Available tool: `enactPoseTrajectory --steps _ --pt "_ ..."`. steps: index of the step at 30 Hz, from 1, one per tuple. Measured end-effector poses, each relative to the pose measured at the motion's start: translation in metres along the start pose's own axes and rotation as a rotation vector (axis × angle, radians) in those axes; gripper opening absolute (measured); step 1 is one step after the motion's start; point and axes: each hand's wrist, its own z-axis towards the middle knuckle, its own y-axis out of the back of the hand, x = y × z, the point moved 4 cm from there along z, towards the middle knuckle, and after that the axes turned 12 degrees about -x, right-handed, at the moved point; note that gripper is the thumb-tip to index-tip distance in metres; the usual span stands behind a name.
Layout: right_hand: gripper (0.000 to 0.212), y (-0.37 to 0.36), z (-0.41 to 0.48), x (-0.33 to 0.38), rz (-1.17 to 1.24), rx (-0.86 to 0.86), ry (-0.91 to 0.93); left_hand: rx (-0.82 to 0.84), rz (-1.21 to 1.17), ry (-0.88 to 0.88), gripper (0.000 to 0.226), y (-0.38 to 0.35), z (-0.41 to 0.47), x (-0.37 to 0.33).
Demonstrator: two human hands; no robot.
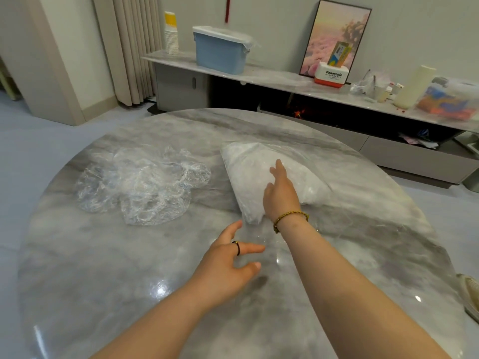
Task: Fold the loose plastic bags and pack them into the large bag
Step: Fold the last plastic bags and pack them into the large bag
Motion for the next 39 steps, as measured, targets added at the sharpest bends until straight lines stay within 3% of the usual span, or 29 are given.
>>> enactPoseTrajectory --steps 4,6,9,11,13,16,18,27,29,31,34,37,39 --pt "0.042 0.027 -0.026 -0.003 0.199 -0.322 -0.07 -0.077 0.128 -0.048 0.021 0.025 -0.007 0.0" --pt "0.031 0.035 -0.044 0.004 0.231 -0.481 -0.006 -0.155 0.253 -0.063 0.025 0.045 -0.011 0.004" --pt "0.022 0.027 -0.066 0.036 0.135 -0.591 0.462 -0.257 0.461 -0.046 0.033 0.08 -0.015 0.019" --pt "0.016 0.005 -0.076 0.057 0.07 -0.507 0.709 -0.287 0.621 0.015 0.041 0.103 -0.018 0.036" --pt "0.018 -0.025 -0.081 0.072 -0.051 -0.271 0.82 -0.268 0.742 0.121 0.051 0.122 -0.023 0.055" --pt "0.032 -0.078 -0.089 0.08 -0.341 0.22 0.771 -0.197 0.825 0.257 0.062 0.139 -0.032 0.078" --pt "0.041 -0.101 -0.087 0.083 -0.454 0.356 0.673 -0.152 0.875 0.273 0.064 0.142 -0.035 0.086" --pt "0.046 -0.145 -0.04 0.101 -0.61 0.116 0.593 -0.094 0.929 0.254 0.064 0.142 -0.03 0.093" --pt "0.036 -0.152 -0.03 0.099 -0.663 0.107 0.623 -0.098 0.926 0.247 0.064 0.142 -0.03 0.095" --pt "0.019 -0.151 -0.027 0.105 -0.679 -0.053 0.807 -0.09 0.926 0.25 0.064 0.142 -0.03 0.097" --pt "0.037 -0.14 -0.018 0.107 -0.529 -0.161 0.845 -0.113 0.899 0.23 0.065 0.143 -0.03 0.101" --pt "0.015 -0.119 -0.031 0.111 -0.368 -0.146 0.937 -0.189 0.84 0.213 0.074 0.144 -0.03 0.099" --pt "0.022 -0.102 -0.048 0.11 -0.264 -0.197 1.0 -0.303 0.749 0.158 0.089 0.147 -0.032 0.092"
